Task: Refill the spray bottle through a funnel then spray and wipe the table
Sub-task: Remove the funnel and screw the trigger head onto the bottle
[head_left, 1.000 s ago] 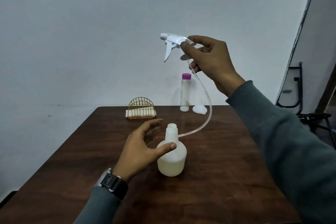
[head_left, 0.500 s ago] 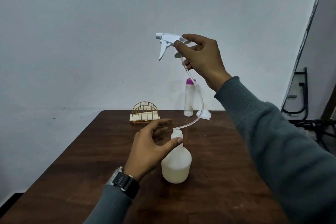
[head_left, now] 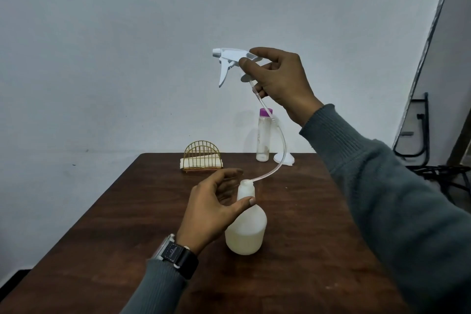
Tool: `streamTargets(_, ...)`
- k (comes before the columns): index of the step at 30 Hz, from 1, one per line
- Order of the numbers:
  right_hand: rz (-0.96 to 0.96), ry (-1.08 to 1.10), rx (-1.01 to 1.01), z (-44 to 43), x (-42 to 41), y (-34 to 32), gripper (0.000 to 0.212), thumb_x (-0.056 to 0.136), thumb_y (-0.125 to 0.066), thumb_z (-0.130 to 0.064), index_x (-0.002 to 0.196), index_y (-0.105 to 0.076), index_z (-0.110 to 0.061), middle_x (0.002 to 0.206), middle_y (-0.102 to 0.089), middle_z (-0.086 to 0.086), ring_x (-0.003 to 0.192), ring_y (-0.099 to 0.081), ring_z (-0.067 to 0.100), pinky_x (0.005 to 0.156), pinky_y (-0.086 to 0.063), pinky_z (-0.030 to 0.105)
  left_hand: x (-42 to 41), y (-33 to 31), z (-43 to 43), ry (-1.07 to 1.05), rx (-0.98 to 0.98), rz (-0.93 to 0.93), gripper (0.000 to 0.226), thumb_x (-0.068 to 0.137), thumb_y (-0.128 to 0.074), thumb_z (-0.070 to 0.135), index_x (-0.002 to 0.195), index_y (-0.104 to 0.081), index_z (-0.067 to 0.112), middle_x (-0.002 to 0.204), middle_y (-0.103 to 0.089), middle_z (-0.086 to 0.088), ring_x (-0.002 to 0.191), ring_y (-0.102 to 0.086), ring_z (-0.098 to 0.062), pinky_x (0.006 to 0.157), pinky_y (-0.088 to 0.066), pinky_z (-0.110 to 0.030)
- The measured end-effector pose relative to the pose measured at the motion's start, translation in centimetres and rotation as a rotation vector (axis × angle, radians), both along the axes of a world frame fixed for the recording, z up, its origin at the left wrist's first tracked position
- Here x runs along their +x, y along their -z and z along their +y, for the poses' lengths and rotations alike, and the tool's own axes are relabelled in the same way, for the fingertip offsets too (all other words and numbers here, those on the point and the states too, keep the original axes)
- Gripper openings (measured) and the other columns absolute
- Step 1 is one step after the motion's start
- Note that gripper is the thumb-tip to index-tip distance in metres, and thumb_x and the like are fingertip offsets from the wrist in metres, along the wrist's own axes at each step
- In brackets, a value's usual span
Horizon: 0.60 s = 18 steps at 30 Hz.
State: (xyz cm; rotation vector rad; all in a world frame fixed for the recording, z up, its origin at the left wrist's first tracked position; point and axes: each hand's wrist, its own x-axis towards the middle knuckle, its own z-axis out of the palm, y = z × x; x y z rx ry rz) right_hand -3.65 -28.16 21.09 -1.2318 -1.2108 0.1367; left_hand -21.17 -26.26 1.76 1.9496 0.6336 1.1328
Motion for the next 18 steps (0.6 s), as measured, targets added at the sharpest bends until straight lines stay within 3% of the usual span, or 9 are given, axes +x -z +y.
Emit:
streamTargets(7,-0.090,-0.027,-0.027,0.7,-1.4,0.8,0.047,0.089,-0.078,-0.034,0.131,-0.067,-0.016,0.078,-0.080,-0.002,0.058,-0.067,0.009,0.062,-0.058,0.028,0.2,-0.1,-0.3,-0.011,-0.015,-0.021,0.056,0.072,-0.091,0.034,0.123,-0.068,0.031,0.118,-0.073,0.016,0.110,-0.066,0.008,0.095,-0.057,-0.023)
streamTargets(11,-0.097,-0.033,-0.024,1.7,-2.7,1.2,0.046,0.092,-0.074,-0.036,0.133,-0.065,-0.017,0.079,-0.080,-0.003,0.058,-0.068,0.009,0.072,-0.061,0.033,0.1,0.0,-0.5,-0.034,-0.012,-0.021,0.057,0.073,-0.091,0.032,0.123,-0.064,0.036,0.114,-0.072,0.020,0.107,-0.065,0.012,0.093,-0.056,-0.017)
streamTargets(15,0.099,-0.096,0.016,2.6,-3.6,1.8,0.046,0.096,-0.072,-0.030,0.136,-0.060,-0.012,0.084,-0.080,0.002,0.058,-0.066,0.015,0.069,-0.061,0.035,0.2,0.3,-0.6,-0.050,-0.002,-0.022,0.064,0.073,-0.091,0.033,0.129,-0.061,0.036,0.112,-0.071,0.027,0.107,-0.064,0.014,0.091,-0.055,-0.015)
streamTargets(18,0.240,-0.096,0.066,2.9,-3.6,3.1,0.043,0.096,-0.072,-0.028,0.134,-0.059,-0.013,0.086,-0.080,0.005,0.056,-0.065,0.018,0.070,-0.060,0.038,0.3,0.7,-0.4,-0.064,0.001,-0.021,0.063,0.073,-0.091,0.030,0.129,-0.062,0.034,0.114,-0.073,0.023,0.106,-0.065,0.012,0.092,-0.056,-0.017)
